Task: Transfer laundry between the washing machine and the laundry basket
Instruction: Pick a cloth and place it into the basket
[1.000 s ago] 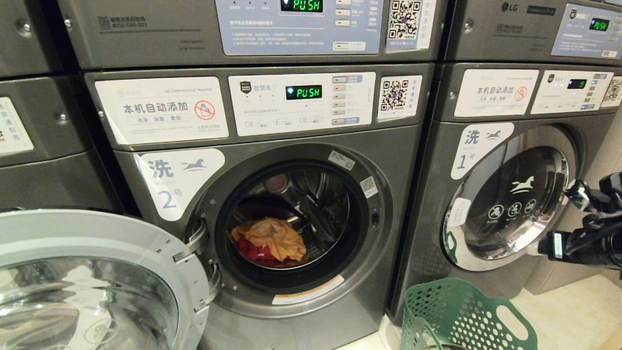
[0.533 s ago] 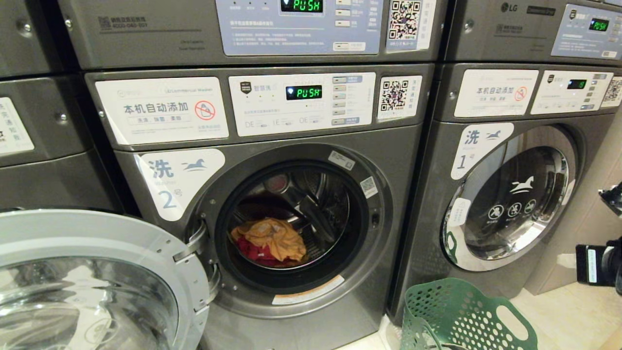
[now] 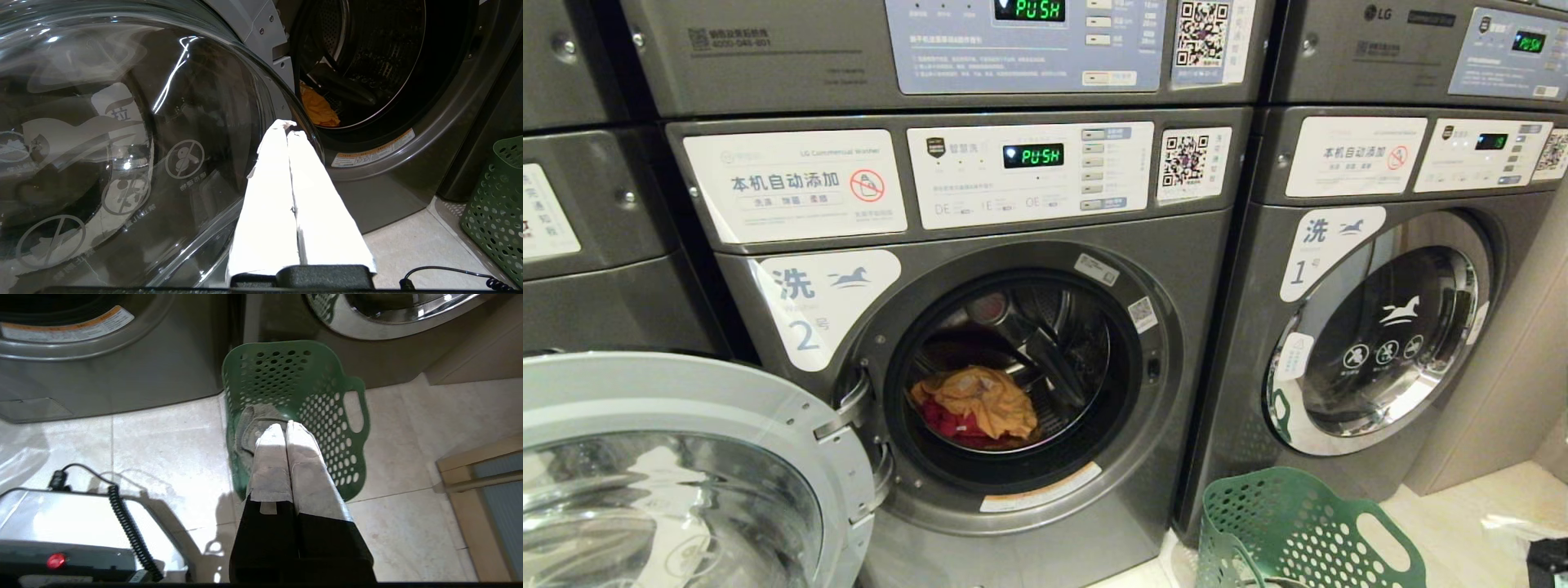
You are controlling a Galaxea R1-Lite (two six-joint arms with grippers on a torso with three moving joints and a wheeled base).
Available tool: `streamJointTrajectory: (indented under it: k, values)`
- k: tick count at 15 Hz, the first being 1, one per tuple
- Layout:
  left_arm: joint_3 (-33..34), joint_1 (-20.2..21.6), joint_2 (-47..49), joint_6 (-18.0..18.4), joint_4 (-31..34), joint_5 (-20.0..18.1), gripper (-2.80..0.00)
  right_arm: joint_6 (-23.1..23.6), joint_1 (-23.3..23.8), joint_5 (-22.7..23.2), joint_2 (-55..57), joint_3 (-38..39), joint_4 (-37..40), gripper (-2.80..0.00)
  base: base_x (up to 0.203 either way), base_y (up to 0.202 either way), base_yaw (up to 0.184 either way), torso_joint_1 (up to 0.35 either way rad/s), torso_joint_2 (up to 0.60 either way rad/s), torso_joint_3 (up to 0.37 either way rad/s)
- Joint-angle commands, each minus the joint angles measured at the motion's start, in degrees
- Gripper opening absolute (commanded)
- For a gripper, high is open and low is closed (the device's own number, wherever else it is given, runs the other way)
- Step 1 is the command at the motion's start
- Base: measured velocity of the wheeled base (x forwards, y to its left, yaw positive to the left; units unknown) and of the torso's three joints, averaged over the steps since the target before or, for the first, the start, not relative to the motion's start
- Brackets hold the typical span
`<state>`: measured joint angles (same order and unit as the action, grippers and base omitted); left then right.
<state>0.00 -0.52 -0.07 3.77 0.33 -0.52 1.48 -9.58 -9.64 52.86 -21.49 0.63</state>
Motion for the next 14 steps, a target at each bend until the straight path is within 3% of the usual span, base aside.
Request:
streamJointTrajectory:
  k: [1, 3, 6, 9, 11, 14]
  values:
    - [0.0, 0.0, 0.1, 0.0, 0.0, 0.0, -2.8, 1.0, -0.2, -2.4, -8.3, 2.8, 0.0, -2.8, 0.0, 0.0, 0.0, 0.0, 0.0, 0.0]
    - [0.0, 0.0, 0.1, 0.0, 0.0, 0.0, -2.8, 1.9, 0.1, -2.0, -9.5, 5.4, -0.2, -2.8, 0.0, 0.0, 0.0, 0.0, 0.0, 0.0]
    - [0.0, 0.0, 0.1, 0.0, 0.0, 0.0, -2.8, 1.6, -1.3, 5.5, -9.0, 7.6, -0.5, -2.8, 0.0, 0.0, 0.0, 0.0, 0.0, 0.0]
    - [0.0, 0.0, 0.1, 0.0, 0.0, 0.0, -2.8, 0.7, -3.0, 6.0, -13.0, 11.2, -1.1, -2.8, 0.0, 0.0, 0.0, 0.0, 0.0, 0.0]
    - [0.0, 0.0, 0.1, 0.0, 0.0, 0.0, -2.8, -0.1, 0.6, 6.2, -16.8, 12.9, -2.9, -2.8, 0.0, 0.0, 0.0, 0.0, 0.0, 0.0]
    - [0.0, 0.0, 0.1, 0.0, 0.0, 0.0, -2.8, 2.3, 8.2, 6.6, -24.2, 17.2, -4.0, -2.8, 0.0, 0.0, 0.0, 0.0, 0.0, 0.0]
